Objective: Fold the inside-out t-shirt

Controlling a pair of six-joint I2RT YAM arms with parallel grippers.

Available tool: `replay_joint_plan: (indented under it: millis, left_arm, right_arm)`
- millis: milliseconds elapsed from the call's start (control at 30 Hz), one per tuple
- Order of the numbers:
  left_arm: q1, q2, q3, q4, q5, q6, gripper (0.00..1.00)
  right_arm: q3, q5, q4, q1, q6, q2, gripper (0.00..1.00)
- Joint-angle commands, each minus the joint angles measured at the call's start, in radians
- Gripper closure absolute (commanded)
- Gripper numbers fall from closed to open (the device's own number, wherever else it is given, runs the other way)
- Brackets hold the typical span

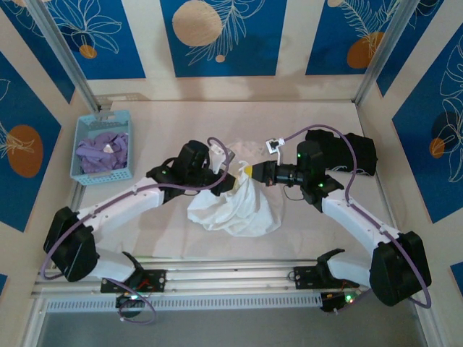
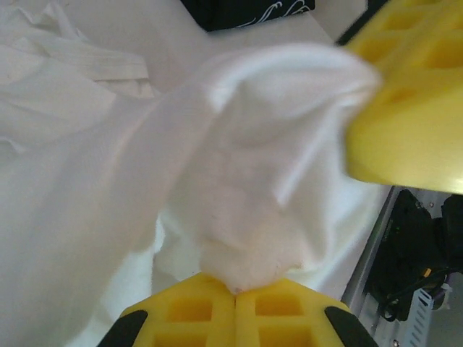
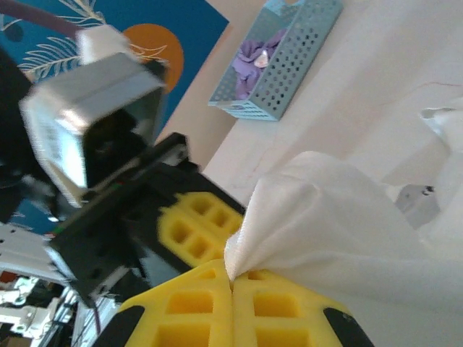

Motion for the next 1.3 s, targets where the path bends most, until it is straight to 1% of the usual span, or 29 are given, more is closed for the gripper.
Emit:
replay_joint_plan:
  millis: [0, 67, 100, 200, 233, 267, 300, 367, 433, 533, 600, 633, 667, 767, 800, 833, 867, 933, 1000, 1100, 1133, 1200, 1267]
  left_arm:
    - [0.008, -0.083, 0.082, -0.084, 0.042, 0.009, 1.00]
    - [0.008, -0.113, 0.123, -0.098, 0.056, -0.047, 1.00]
    - [0.008, -0.125, 0.141, -0.083, 0.067, -0.095, 1.00]
    - [-0.001, -0.129, 0.165, -0.024, 0.099, -0.228, 1.00]
    - [-0.008, -0.127, 0.171, -0.023, 0.091, -0.251, 1.00]
    - [-0.013, -0.124, 0.174, -0.026, 0.075, -0.260, 1.00]
    - [-0.016, -0.125, 0.178, -0.030, 0.056, -0.267, 1.00]
    - [-0.017, -0.123, 0.182, -0.025, 0.035, -0.275, 1.00]
    - [-0.020, -0.119, 0.187, -0.012, 0.033, -0.285, 1.00]
    - [-0.025, -0.105, 0.199, -0.003, 0.038, -0.292, 1.00]
    - [-0.028, -0.099, 0.204, -0.003, 0.039, -0.292, 1.00]
    - [-0.030, -0.098, 0.204, -0.003, 0.041, -0.292, 1.00]
    - [-0.032, -0.098, 0.204, -0.004, 0.041, -0.291, 1.00]
    - [-0.038, -0.102, 0.201, -0.003, 0.042, -0.289, 1.00]
    - [-0.041, -0.106, 0.198, -0.002, 0.040, -0.288, 1.00]
    - [-0.041, -0.110, 0.195, -0.003, 0.039, -0.286, 1.00]
    - [-0.041, -0.114, 0.191, -0.004, 0.034, -0.283, 1.00]
    - [-0.040, -0.129, 0.178, -0.012, 0.009, -0.265, 1.00]
    - [-0.035, -0.146, 0.159, -0.026, -0.050, -0.242, 1.00]
    - [-0.005, -0.182, 0.105, -0.039, -0.156, -0.224, 0.85]
    - [0.013, -0.196, 0.081, -0.031, -0.172, -0.228, 0.80]
    - [0.039, -0.214, 0.037, -0.002, -0.165, -0.233, 0.76]
    - [0.043, -0.214, 0.015, 0.007, -0.156, -0.217, 0.68]
  right_arm:
    - [0.074, 0.137, -0.126, 0.015, -0.118, -0.018, 0.99]
    - [0.132, 0.210, -0.191, 0.039, -0.188, -0.005, 0.93]
    - [0.169, 0.264, -0.246, 0.050, -0.221, 0.003, 0.89]
    - [0.271, 0.491, -0.460, 0.060, -0.267, 0.009, 0.78]
    - [0.280, 0.535, -0.502, 0.057, -0.277, -0.009, 0.75]
    - [0.273, 0.549, -0.514, 0.057, -0.287, -0.038, 0.72]
    - [0.249, 0.544, -0.506, 0.059, -0.298, -0.081, 0.68]
    - [0.186, 0.495, -0.459, 0.066, -0.318, -0.166, 0.64]
    - [0.116, 0.399, -0.390, 0.078, -0.344, -0.245, 0.60]
    - [0.041, 0.296, -0.308, 0.119, -0.350, -0.304, 0.55]
    - [0.008, 0.300, -0.257, 0.165, -0.344, -0.313, 0.51]
    - [-0.004, 0.312, -0.223, 0.191, -0.339, -0.307, 0.46]
    - [-0.012, 0.326, -0.192, 0.213, -0.332, -0.296, 0.43]
    - [0.006, 0.411, -0.146, 0.273, -0.323, -0.224, 0.41]
    - [0.024, 0.447, -0.146, 0.286, -0.316, -0.189, 0.41]
    - [0.043, 0.495, -0.157, 0.293, -0.307, -0.161, 0.45]
    - [0.059, 0.517, -0.170, 0.292, -0.303, -0.140, 0.52]
    - [0.074, 0.532, -0.184, 0.284, -0.307, -0.128, 0.83]
    - [0.048, 0.466, -0.156, 0.261, -0.315, -0.146, 1.00]
    - [-0.011, 0.310, -0.069, 0.198, -0.277, -0.179, 1.00]
    - [-0.026, 0.257, -0.043, 0.177, -0.261, -0.183, 1.00]
    - [-0.044, 0.186, -0.005, 0.147, -0.230, -0.180, 1.00]
    - [-0.054, 0.146, 0.023, 0.128, -0.203, -0.176, 1.00]
